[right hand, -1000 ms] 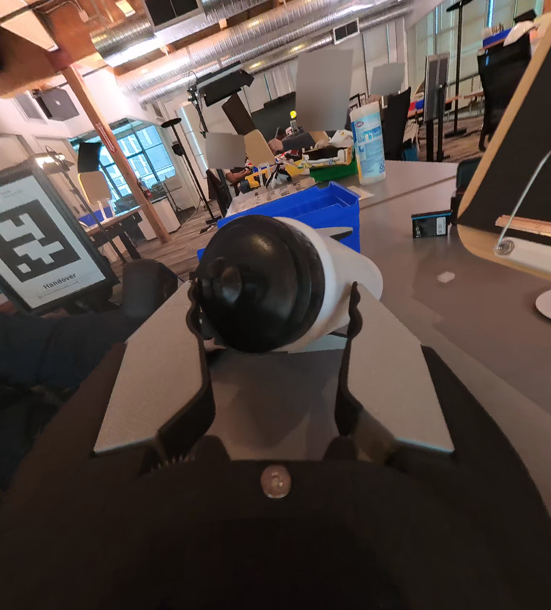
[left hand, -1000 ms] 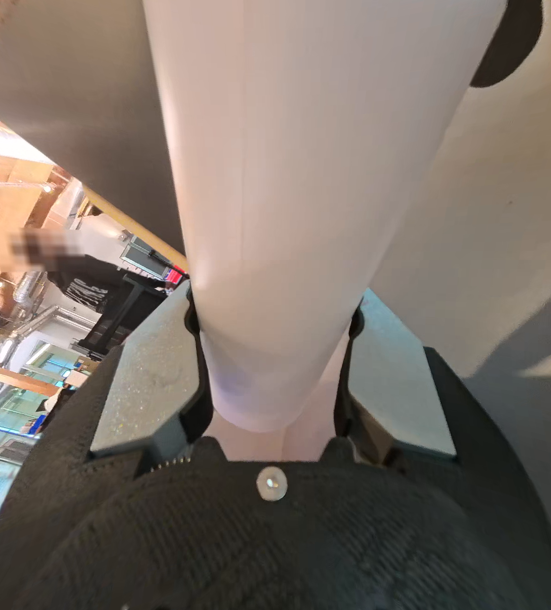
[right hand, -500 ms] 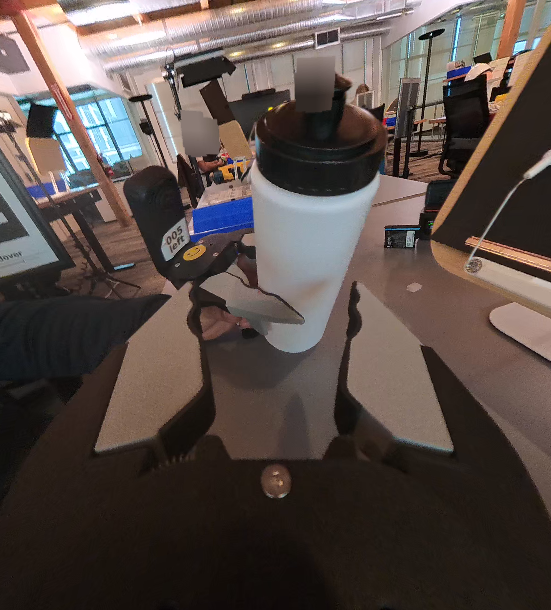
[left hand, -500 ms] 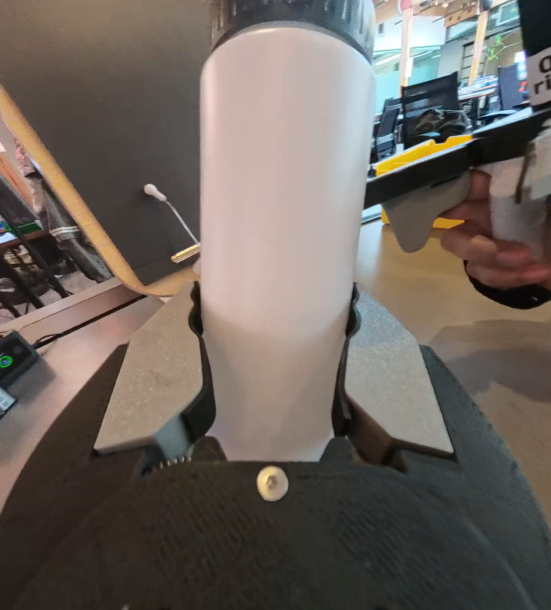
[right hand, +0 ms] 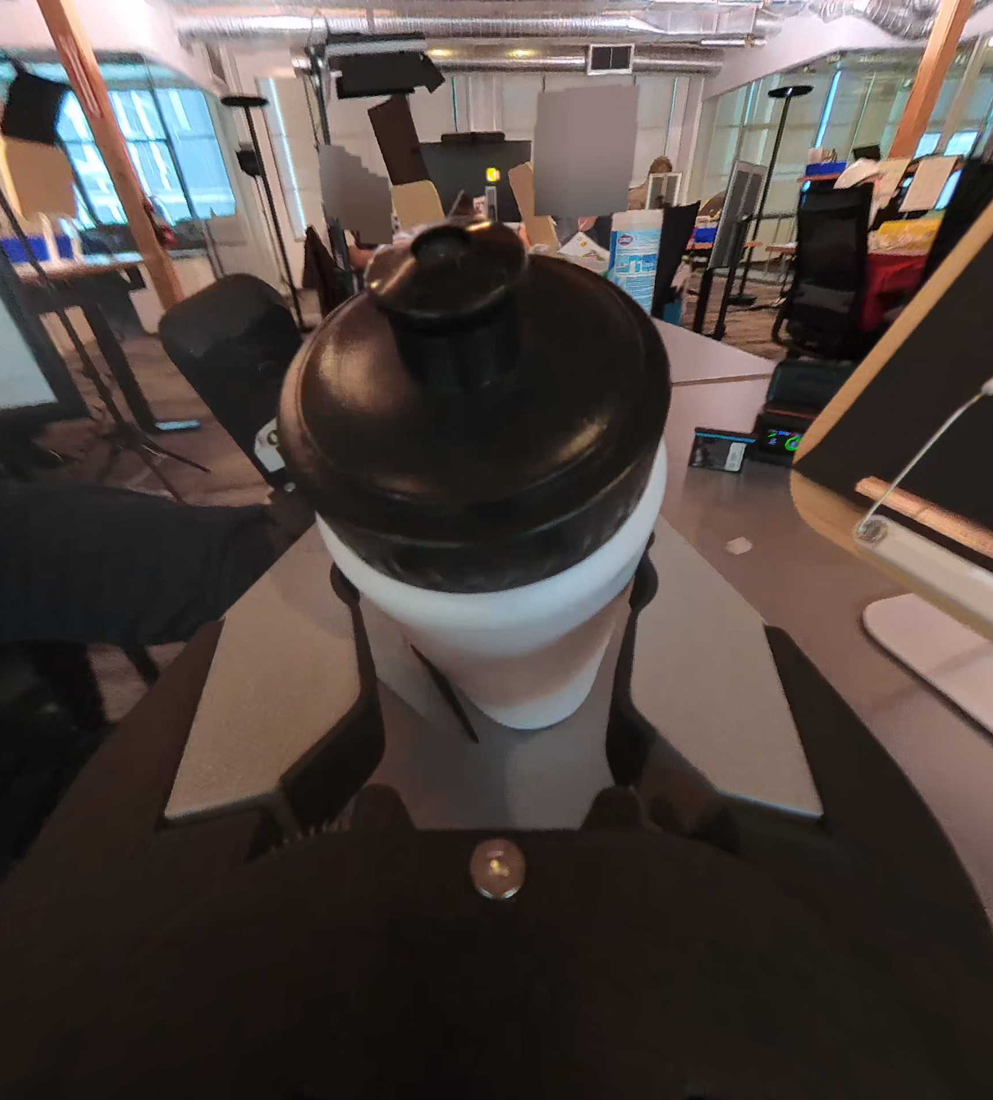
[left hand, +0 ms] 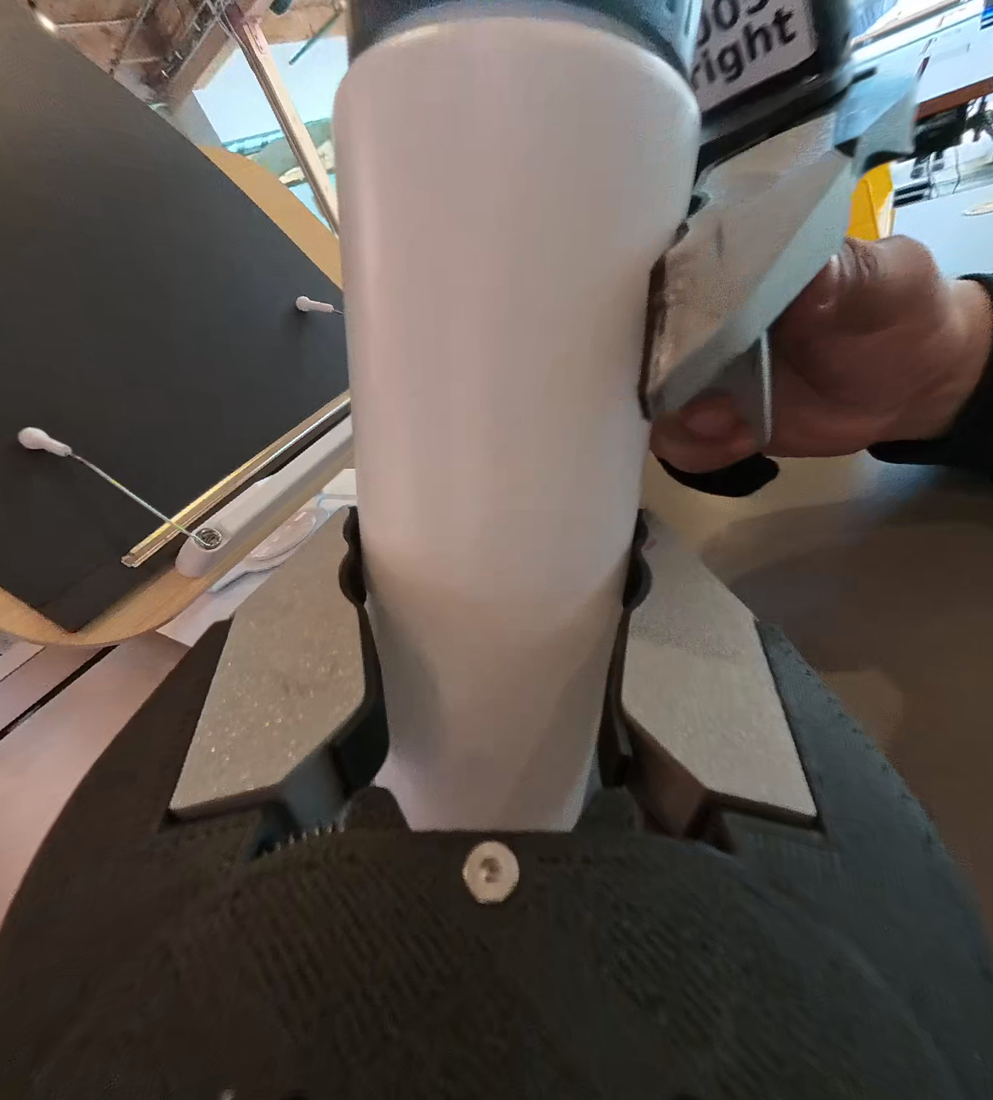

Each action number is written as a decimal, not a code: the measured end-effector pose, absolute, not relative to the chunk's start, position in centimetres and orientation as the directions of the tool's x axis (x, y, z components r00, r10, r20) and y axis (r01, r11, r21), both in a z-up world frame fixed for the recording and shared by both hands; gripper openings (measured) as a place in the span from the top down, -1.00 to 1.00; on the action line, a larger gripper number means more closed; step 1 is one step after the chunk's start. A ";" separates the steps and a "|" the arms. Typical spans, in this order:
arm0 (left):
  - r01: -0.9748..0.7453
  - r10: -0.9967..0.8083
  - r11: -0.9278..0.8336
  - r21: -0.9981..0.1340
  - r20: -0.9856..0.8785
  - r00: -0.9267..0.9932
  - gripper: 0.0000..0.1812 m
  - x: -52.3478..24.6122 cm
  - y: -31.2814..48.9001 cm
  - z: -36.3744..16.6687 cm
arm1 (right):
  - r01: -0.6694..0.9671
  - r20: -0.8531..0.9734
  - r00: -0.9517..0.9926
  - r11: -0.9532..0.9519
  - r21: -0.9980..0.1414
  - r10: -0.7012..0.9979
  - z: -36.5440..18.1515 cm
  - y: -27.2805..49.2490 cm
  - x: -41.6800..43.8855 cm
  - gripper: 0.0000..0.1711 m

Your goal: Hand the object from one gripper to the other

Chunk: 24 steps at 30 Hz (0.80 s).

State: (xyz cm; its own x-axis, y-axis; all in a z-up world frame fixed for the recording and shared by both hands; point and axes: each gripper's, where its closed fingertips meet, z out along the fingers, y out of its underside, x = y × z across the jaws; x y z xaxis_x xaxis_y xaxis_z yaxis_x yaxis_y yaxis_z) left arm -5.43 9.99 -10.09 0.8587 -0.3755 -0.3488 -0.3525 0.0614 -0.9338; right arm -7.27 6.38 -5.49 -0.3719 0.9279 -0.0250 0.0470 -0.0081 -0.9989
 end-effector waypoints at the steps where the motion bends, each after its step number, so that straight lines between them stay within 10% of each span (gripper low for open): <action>1: -0.361 -0.369 0.061 -0.931 -0.357 0.858 0.04 -5.4 10.0 -10.1 | 0.037 0.021 -0.355 0.036 -0.999 0.935 -5.4 6.3 -7.3 -0.06; 11: -0.184 -0.339 0.030 -0.982 -0.184 0.923 0.13 -7.6 9.7 -9.2 | 0.077 0.569 0.077 0.564 -0.822 0.819 -4.0 9.3 -6.2 0.00; 19: 0.267 -0.474 -0.068 -0.961 0.267 0.839 -0.21 -7.8 7.7 -7.1 | 0.436 0.948 0.225 0.847 -0.304 0.225 -5.3 13.3 -6.2 0.01; 24: 0.149 -0.458 -0.085 -0.985 0.172 0.872 -0.23 -5.2 7.5 -7.1 | 0.508 0.981 0.172 0.844 -0.171 0.095 -6.6 13.0 -7.6 0.01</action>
